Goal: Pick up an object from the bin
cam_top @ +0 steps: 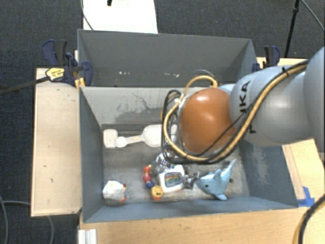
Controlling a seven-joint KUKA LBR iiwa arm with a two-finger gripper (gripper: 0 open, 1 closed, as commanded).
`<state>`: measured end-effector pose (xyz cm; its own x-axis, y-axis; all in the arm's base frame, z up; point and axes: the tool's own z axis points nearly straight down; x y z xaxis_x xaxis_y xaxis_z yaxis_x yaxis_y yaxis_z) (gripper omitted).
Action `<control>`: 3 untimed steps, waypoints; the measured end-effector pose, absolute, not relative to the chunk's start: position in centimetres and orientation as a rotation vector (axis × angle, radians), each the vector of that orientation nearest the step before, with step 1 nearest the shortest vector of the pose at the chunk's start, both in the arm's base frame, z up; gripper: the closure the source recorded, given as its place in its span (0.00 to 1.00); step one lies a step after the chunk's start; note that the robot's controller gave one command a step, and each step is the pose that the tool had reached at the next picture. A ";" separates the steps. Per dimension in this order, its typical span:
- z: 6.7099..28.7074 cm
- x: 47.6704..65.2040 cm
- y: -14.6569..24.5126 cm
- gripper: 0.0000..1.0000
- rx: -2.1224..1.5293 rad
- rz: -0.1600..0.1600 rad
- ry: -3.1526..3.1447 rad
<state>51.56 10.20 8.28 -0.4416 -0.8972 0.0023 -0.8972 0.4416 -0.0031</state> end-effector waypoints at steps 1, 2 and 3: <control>6.1 52.4 10.4 1.00 1.628 -0.003 -2.696; 6.3 52.4 10.3 1.00 1.620 -0.004 -2.702; 6.9 52.3 10.3 1.00 1.616 -0.005 -2.702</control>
Offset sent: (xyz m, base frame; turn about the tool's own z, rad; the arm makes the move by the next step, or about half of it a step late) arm 0.0000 0.0000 0.0000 0.0000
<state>52.34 10.34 6.86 -0.4731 -0.8810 -0.0077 -0.8810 0.4731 -0.0012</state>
